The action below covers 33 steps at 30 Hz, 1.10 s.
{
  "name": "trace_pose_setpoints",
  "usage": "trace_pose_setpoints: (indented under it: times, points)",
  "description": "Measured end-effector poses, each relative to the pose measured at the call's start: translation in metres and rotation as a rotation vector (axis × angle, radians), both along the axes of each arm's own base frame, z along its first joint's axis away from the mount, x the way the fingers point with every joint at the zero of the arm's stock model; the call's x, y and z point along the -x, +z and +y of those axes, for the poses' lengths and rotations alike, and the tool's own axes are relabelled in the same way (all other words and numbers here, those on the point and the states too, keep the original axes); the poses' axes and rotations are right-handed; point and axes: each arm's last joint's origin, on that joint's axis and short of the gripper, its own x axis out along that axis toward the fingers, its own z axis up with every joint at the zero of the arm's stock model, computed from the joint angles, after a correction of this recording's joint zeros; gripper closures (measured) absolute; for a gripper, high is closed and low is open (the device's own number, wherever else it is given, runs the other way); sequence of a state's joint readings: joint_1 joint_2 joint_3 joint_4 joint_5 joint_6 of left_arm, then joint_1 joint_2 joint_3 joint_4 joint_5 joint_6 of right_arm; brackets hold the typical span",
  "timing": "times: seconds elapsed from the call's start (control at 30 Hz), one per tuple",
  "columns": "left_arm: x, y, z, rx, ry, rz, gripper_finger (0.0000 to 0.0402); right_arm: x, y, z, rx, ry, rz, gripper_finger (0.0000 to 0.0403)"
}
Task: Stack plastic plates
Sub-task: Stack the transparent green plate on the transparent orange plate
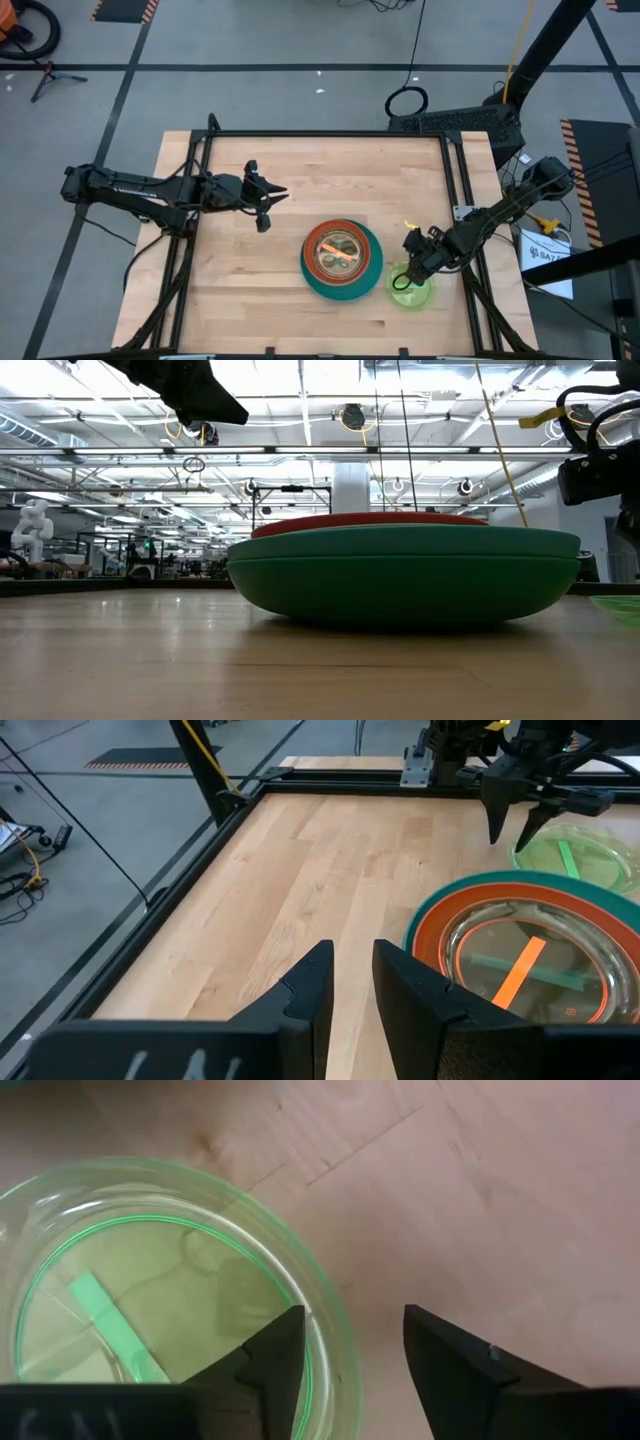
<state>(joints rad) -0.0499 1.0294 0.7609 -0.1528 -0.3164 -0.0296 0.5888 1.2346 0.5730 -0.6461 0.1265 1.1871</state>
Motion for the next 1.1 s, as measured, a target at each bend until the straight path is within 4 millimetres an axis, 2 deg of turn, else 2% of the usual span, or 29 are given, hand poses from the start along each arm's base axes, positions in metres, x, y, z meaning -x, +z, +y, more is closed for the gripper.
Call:
trace_pose_setpoints:
  times: [0.13, 0.67, 0.93, 1.1]
  points:
    - [0.0, 0.0, 0.0, 0.0, 0.0, 0.0, 0.0321, 0.0, 0.0, 0.0, 0.0, 0.002, -0.003, 0.0262]
    - [0.0, 0.0, 0.0, 0.001, 0.0, 0.0, 0.0321, -0.001, 0.0, 0.001, 0.003, 0.025, -0.011, 0.0396]
    - [0.0, 0.0, 0.0, 0.002, 0.001, -0.001, 0.0321, 0.005, 0.003, -0.002, -0.016, 0.059, 0.044, 0.04]
    - [0.0, 0.0, 0.0, 0.002, 0.001, -0.001, 0.0321, 0.013, 0.02, -0.007, -0.028, 0.059, 0.036, 0.0401]
